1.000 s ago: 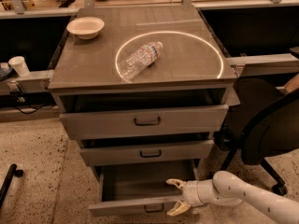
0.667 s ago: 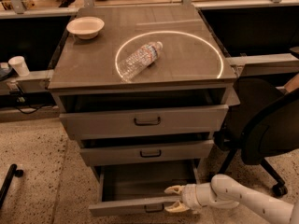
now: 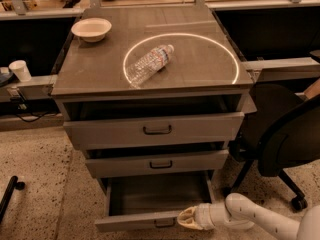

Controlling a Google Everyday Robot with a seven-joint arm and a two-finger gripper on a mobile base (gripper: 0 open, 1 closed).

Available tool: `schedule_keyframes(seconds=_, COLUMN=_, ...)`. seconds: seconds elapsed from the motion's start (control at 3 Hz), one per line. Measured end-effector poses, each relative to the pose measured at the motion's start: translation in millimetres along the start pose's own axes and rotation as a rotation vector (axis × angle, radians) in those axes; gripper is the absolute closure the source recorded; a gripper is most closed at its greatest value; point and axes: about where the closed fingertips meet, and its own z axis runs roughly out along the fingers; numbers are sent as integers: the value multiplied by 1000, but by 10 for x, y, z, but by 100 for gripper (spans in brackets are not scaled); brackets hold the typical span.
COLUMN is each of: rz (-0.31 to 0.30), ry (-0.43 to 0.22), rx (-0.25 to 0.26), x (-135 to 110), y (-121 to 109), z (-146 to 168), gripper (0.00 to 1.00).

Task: Close bottom drawer

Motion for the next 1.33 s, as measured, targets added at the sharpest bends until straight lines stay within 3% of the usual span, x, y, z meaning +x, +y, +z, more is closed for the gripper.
schedule_keyframes(seconds=0.33, rz=51, ry=10, rx=2, x=255, y=64, z=52, gripper=96)
schedule_keyframes(seconds=1.0, rz=85, ry=-3, rx=20, x=425, y=42, z=150, gripper=83)
schedule_keyframes(seconds=1.33, rz=87, ry=-5, rx=21, x=433, y=37, z=160, gripper=60)
